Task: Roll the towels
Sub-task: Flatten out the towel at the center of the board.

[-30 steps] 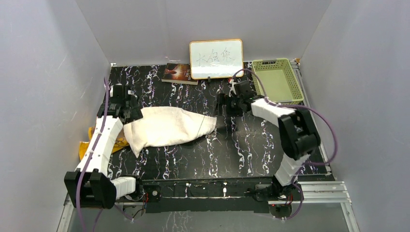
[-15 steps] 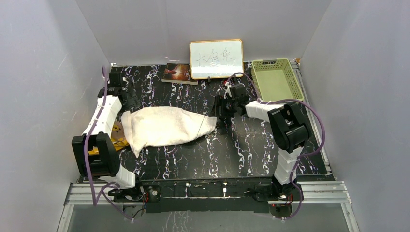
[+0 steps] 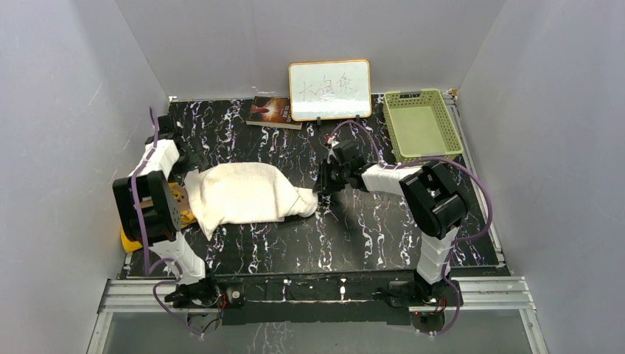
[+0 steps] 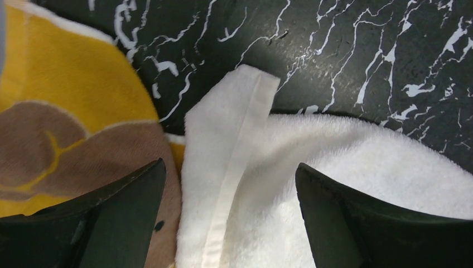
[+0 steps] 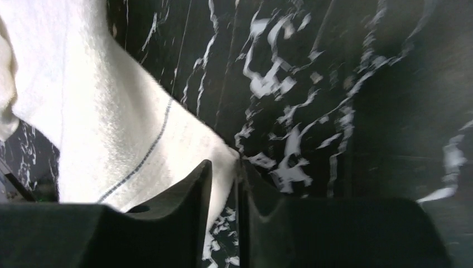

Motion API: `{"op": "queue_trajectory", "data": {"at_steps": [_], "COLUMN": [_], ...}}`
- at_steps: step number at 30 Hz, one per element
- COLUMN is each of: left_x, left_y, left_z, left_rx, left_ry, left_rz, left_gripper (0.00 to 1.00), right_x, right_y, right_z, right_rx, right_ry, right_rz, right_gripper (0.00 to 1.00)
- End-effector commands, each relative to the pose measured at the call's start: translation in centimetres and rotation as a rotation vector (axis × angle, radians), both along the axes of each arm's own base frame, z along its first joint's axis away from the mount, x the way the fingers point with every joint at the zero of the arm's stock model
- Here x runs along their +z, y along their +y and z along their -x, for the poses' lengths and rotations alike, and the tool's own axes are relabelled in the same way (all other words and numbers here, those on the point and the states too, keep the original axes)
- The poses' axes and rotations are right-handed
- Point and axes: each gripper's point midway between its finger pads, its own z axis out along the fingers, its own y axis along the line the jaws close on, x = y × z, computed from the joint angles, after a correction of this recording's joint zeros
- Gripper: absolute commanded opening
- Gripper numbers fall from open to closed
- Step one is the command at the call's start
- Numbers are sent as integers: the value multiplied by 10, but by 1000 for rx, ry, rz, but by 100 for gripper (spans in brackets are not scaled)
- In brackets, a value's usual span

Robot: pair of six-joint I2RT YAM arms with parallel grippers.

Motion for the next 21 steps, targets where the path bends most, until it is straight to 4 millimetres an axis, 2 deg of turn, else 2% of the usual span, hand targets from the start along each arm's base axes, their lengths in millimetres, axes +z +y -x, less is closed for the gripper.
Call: {"op": "queue_trajectory", "data": {"at_steps": [1, 4, 7, 10, 11, 12, 14, 19, 21], "left_x": [-5, -21, -37, -46, -47, -47, -44, -27, -19], "left_y": [0, 5, 14, 22, 24, 27, 31, 38, 37], "left_z": [-28, -31, -30, -32, -33, -35, -38, -45, -49], "left_rx": [-30, -26, -8, 12, 17, 21, 29, 46, 34], "left_ry": [-40, -3, 45, 43, 42, 40, 32, -14, -29], "left_rz": [26, 19, 6, 3, 5, 5, 5, 4, 19], "left_gripper": [84, 84, 79, 61, 49, 42, 34, 13, 12], "right_x": [-28, -27, -4, 26, 30, 44, 56, 77, 85], "right_y": [0, -4, -21, -46, -54, -63, -75, -89, -96], "right_z": [21, 19, 3, -19, -24, -30, -37, -54, -64], "right_rx": [-9, -27, -79, -142, -153, -170, -196, -227, -248], "right_ry": [54, 42, -1, -45, -47, -70, -96, -153, -168], "right_rz": [107, 116, 105, 63, 60, 46, 44, 60, 56], "right_gripper": [2, 0, 0, 0, 0, 0, 0, 0, 0]}}
